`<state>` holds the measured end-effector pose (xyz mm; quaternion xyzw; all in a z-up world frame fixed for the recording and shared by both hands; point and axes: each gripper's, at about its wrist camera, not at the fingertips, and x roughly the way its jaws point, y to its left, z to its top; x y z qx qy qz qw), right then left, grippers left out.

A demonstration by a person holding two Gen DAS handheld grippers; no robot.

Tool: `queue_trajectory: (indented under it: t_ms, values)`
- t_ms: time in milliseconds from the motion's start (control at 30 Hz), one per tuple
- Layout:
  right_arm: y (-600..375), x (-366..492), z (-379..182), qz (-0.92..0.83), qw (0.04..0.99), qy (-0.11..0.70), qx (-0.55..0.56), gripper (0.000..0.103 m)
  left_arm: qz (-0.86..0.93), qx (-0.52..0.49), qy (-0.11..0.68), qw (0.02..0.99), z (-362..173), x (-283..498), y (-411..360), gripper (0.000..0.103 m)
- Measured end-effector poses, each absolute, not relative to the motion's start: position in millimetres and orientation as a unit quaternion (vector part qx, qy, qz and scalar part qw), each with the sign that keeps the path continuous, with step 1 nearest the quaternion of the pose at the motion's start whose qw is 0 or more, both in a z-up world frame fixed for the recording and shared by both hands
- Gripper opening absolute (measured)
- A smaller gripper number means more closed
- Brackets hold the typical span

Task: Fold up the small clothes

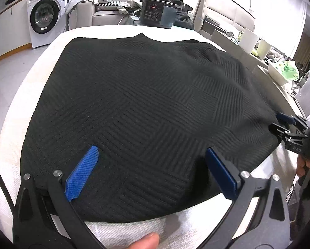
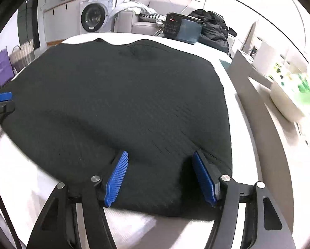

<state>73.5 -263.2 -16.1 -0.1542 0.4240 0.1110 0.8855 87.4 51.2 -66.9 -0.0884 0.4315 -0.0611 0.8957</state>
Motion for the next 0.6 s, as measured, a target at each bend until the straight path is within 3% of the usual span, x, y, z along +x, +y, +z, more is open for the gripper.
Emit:
queue_trajectory:
  t_ms: [333, 600]
  values:
    - [-251.2, 93.5, 1.9, 0.114, 0.898, 0.42, -0.071, 0.067, -0.082, -0.141, 0.44, 0.883, -55.6, 100.5, 58.8, 0.102]
    - [-187.3, 142.6, -18.1, 0.143, 0.88, 0.446, -0.08, 0.07, -0.05, -0.111, 0.449, 0.885, -62.9, 138.7, 54.1, 0.102]
